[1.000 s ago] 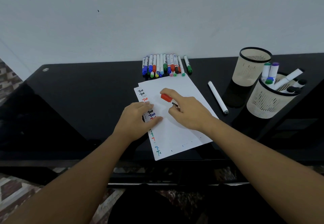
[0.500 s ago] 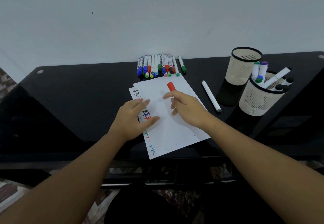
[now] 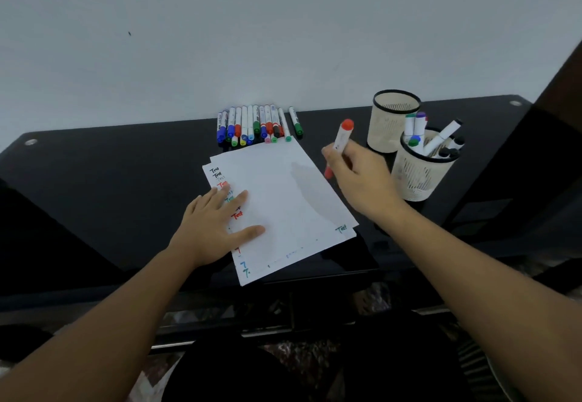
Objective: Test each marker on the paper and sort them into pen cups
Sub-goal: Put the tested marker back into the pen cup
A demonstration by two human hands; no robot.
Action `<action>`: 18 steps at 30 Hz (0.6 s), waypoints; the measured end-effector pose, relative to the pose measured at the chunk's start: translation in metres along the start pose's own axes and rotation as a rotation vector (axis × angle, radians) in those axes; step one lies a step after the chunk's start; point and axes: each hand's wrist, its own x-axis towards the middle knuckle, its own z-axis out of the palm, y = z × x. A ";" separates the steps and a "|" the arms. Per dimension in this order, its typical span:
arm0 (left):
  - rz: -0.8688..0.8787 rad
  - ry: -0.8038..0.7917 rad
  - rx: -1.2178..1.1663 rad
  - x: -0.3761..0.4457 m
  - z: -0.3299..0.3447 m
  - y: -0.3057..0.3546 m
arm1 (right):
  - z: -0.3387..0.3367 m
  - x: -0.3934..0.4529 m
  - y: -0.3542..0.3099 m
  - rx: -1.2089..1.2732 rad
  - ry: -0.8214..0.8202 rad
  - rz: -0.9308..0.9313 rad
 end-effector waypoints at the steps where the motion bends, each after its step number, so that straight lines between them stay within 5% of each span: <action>1: -0.005 -0.001 -0.007 0.000 0.000 -0.001 | -0.009 0.000 0.000 -0.035 0.051 -0.039; 10: -0.016 -0.004 -0.010 0.001 0.002 -0.001 | -0.099 0.004 0.014 -0.266 0.347 0.017; 18: -0.014 -0.013 -0.013 0.003 0.000 0.001 | -0.126 0.001 0.032 -0.313 0.308 0.186</action>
